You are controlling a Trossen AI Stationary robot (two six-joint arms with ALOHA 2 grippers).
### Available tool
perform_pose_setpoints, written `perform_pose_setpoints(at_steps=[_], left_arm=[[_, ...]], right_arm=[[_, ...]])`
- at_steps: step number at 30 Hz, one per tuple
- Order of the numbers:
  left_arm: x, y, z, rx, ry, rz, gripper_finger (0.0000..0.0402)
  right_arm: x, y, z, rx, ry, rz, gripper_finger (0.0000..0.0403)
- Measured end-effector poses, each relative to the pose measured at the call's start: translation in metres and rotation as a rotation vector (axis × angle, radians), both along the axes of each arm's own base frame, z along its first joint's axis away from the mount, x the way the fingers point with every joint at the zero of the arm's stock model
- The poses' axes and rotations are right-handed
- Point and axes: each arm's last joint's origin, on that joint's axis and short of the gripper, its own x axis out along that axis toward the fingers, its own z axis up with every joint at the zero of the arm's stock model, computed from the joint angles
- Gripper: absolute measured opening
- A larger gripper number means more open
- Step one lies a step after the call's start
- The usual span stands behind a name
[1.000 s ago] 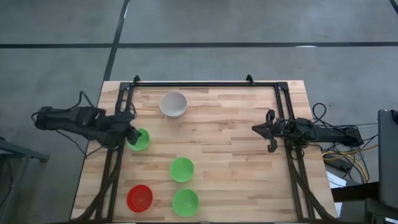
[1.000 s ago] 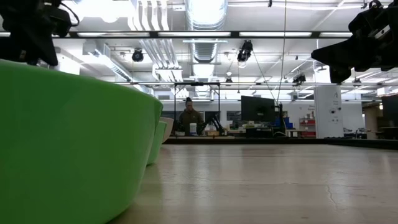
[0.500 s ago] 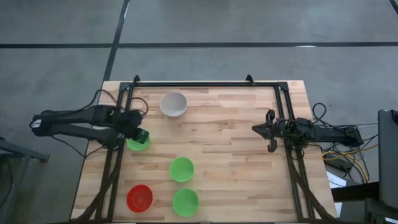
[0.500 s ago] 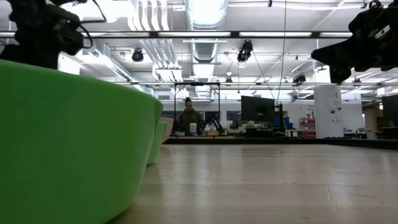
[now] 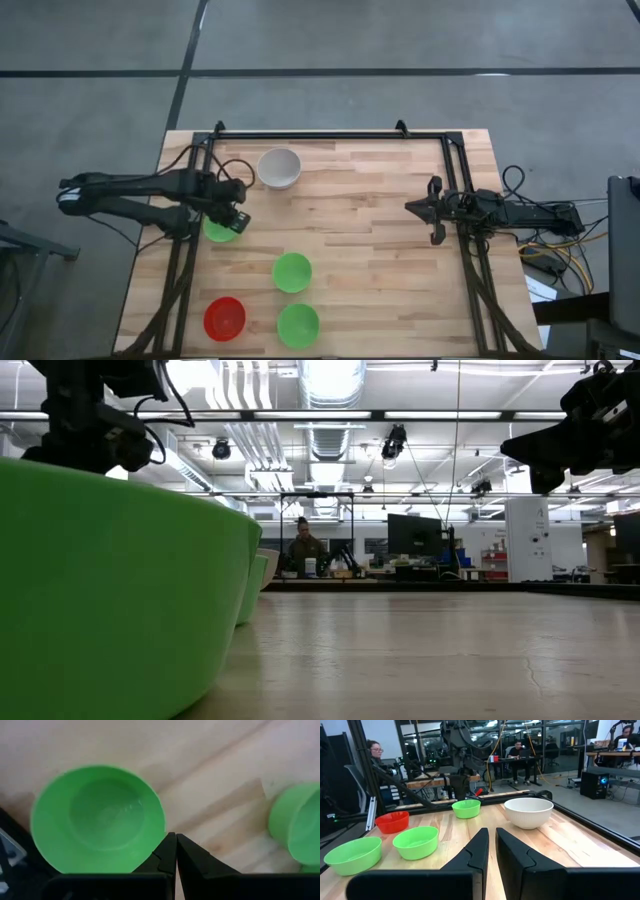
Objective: Nest bowls inside each other
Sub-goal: Stack the top green bowl on the white bowl
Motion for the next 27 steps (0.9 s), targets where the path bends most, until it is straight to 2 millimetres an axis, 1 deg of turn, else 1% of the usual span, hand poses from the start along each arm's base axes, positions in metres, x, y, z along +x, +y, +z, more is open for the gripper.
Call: perform_pose_setpoints(at_steps=[2, 5, 11, 15, 21, 24, 27], left_arm=[[0.002, 0.001, 0.000, 0.027, -0.018, 0.007, 0.0014], [0.006, 0.002, 0.000, 0.019, -0.043, 0.055, 0.0014], [0.008, 0.002, -0.003, 0.019, -0.027, 0.084, 0.0014], [0.005, 0.002, -0.010, 0.013, -0.004, 0.100, 0.0014], [0.004, 0.001, -0.025, -0.020, 0.009, 0.117, 0.0016], [0.004, -0.001, -0.031, -0.059, -0.004, 0.107, 0.0032], [0.005, -0.001, -0.034, -0.077, -0.014, 0.101, 0.0064]], right_arm=[[0.000, 0.000, 0.000, -0.001, 0.000, 0.000, 0.0034], [0.000, 0.000, 0.000, 0.000, 0.000, 0.001, 0.0034], [0.000, 0.000, 0.000, -0.001, 0.001, 0.000, 0.0034], [0.000, 0.000, 0.000, -0.001, 0.001, 0.000, 0.0034], [0.000, 0.000, 0.000, -0.001, 0.001, 0.000, 0.0034], [0.000, 0.000, 0.000, 0.000, 0.001, 0.000, 0.0034], [0.000, 0.000, 0.000, -0.001, 0.001, 0.000, 0.0034]])
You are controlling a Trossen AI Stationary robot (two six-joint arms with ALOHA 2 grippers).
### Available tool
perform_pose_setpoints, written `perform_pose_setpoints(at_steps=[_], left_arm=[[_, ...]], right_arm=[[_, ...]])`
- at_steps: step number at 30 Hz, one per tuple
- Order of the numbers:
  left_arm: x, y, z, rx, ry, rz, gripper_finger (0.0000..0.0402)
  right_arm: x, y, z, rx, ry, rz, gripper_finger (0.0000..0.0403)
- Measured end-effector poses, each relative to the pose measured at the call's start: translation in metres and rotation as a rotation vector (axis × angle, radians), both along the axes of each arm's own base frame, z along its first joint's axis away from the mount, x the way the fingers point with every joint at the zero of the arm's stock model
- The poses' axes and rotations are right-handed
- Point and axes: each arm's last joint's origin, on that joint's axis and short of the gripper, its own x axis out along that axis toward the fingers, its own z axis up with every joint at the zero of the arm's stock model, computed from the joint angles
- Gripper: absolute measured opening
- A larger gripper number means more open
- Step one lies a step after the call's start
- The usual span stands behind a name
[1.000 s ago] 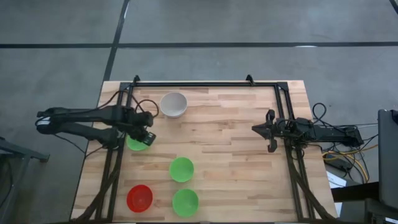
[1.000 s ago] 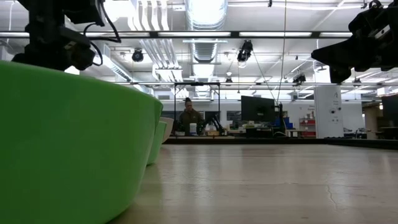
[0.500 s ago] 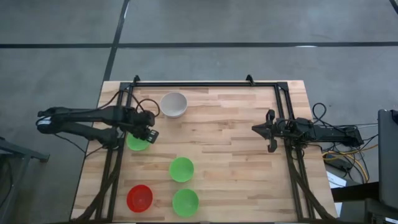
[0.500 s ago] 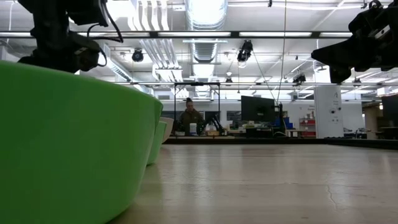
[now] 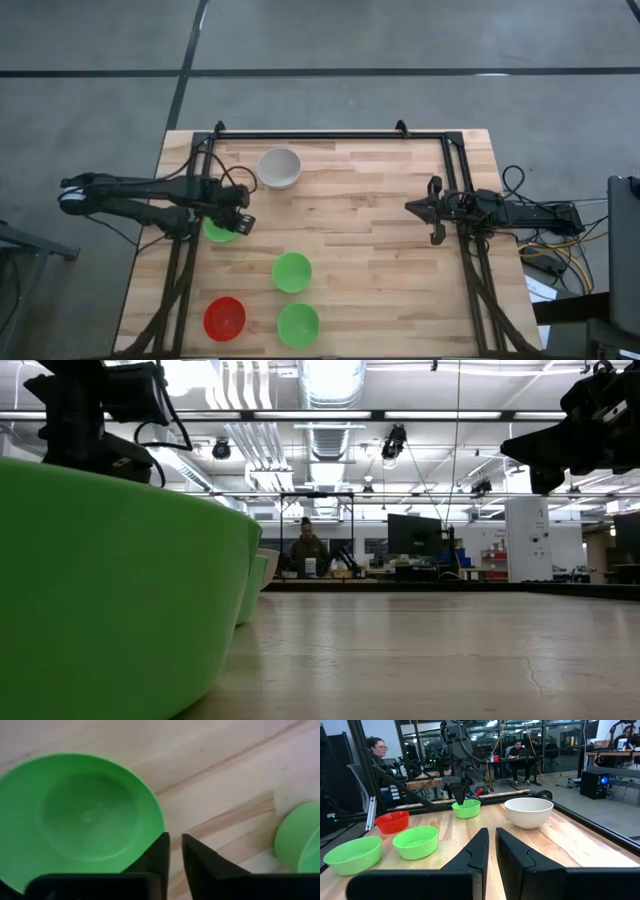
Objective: Nest bowls inside each other
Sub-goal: Stack the top green bowl on the white bowl
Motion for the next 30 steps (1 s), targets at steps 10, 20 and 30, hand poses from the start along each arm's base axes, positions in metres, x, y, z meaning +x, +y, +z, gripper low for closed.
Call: perform_pose_setpoints(at_steps=[10, 20, 30], left_arm=[[-0.0007, 0.0007, -0.0003, 0.019, 0.019, 0.027, 0.0170], [0.0013, 0.0014, -0.0001, 0.043, -0.002, 0.011, 0.0179], [0.0016, 0.0014, -0.0001, 0.050, -0.004, 0.012, 0.0179]], right_arm=[[0.0000, 0.0000, 0.0000, 0.001, 0.000, 0.000, 0.0034], [0.0000, 0.0000, 0.0000, 0.001, 0.000, 0.000, 0.0034], [0.0000, 0.0000, 0.0000, 0.001, 0.000, 0.000, 0.0034]])
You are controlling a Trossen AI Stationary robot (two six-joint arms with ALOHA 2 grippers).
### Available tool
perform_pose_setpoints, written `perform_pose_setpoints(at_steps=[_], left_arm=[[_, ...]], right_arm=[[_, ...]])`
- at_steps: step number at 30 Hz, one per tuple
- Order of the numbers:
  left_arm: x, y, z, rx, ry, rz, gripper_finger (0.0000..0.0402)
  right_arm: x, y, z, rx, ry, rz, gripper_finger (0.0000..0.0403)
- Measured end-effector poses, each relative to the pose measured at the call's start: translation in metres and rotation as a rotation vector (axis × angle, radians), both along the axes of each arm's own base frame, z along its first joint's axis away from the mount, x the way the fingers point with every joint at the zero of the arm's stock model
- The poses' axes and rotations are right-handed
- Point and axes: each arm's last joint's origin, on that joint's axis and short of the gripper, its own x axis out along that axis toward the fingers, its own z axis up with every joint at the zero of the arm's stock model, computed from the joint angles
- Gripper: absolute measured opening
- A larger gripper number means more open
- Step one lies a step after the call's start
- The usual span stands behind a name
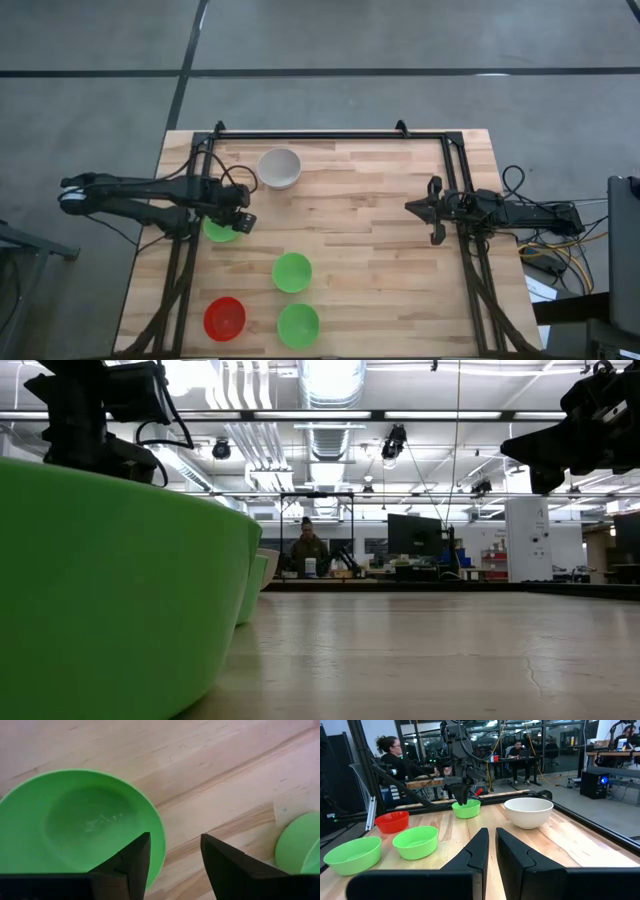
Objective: Nest bowls inside each other
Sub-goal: Stack the top green bowl on the white bowl
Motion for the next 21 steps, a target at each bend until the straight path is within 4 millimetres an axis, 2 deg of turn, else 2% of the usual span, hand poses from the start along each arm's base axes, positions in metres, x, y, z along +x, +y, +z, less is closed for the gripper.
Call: perform_pose_setpoints(at_steps=[6, 13, 21], left_arm=[[-0.001, 0.000, -0.002, -0.003, 0.004, 0.007, 0.0179], [-0.004, -0.002, -0.026, -0.068, -0.007, -0.003, 0.0179], [-0.008, -0.004, -0.043, -0.102, -0.003, 0.025, 0.0179]], right_arm=[[0.000, 0.000, 0.000, 0.000, 0.000, 0.000, 0.0034], [0.000, 0.000, 0.000, -0.001, 0.000, 0.000, 0.0034], [0.000, 0.000, 0.000, 0.000, 0.000, 0.000, 0.0034]])
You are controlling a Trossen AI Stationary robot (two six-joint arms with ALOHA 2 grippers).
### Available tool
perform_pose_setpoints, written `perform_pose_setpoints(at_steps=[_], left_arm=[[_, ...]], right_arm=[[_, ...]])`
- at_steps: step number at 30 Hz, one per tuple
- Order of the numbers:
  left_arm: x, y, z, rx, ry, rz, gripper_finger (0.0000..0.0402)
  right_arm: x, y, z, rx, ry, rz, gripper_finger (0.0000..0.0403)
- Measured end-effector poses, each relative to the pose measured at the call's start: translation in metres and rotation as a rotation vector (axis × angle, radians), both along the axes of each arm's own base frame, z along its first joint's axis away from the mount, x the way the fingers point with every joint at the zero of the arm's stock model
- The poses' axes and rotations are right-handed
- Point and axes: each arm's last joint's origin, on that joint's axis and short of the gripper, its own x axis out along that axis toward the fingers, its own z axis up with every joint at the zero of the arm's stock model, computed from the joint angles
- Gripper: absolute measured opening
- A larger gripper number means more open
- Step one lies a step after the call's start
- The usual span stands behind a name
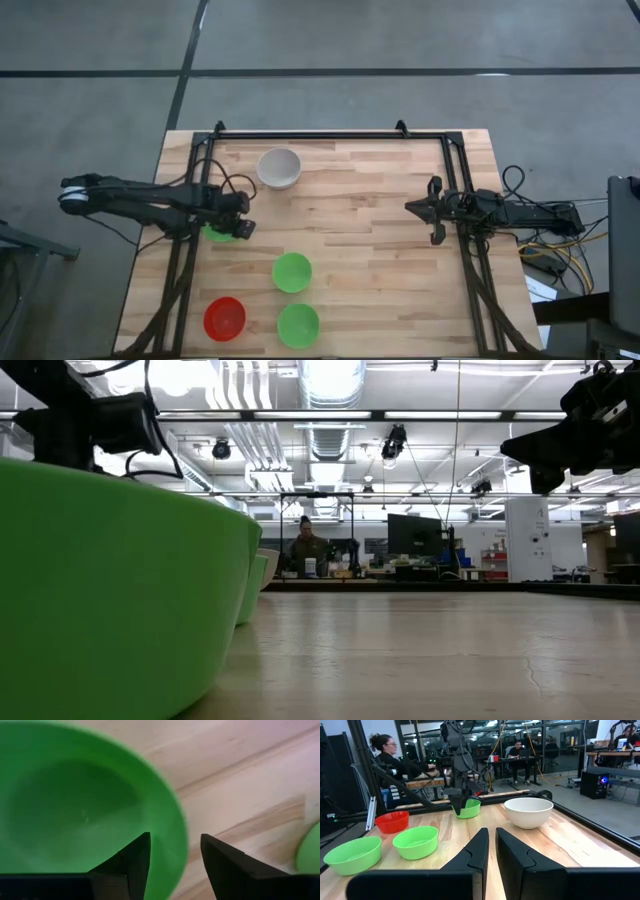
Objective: Nest bowls inside each other
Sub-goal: Stack the top green bowl on the white bowl
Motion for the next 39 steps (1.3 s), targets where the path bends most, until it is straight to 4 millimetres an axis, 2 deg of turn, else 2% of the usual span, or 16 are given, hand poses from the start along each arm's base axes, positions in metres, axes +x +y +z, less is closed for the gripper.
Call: perform_pose_setpoints(at_steps=[13, 28, 39], left_arm=[[-0.0007, -0.0008, -0.0035, -0.029, -0.003, 0.014, 0.0171], [0.0001, -0.0007, -0.0035, -0.029, -0.016, 0.008, 0.0047], [0.0054, -0.0002, 0.0047, -0.018, -0.053, -0.018, 0.0034]], right_arm=[[0.0000, 0.0000, 0.0000, -0.001, 0.000, 0.000, 0.0034], [0.0000, 0.0000, 0.0000, 0.000, 0.000, 0.000, 0.0034], [0.0000, 0.0000, 0.0000, 0.001, 0.000, 0.000, 0.0034]])
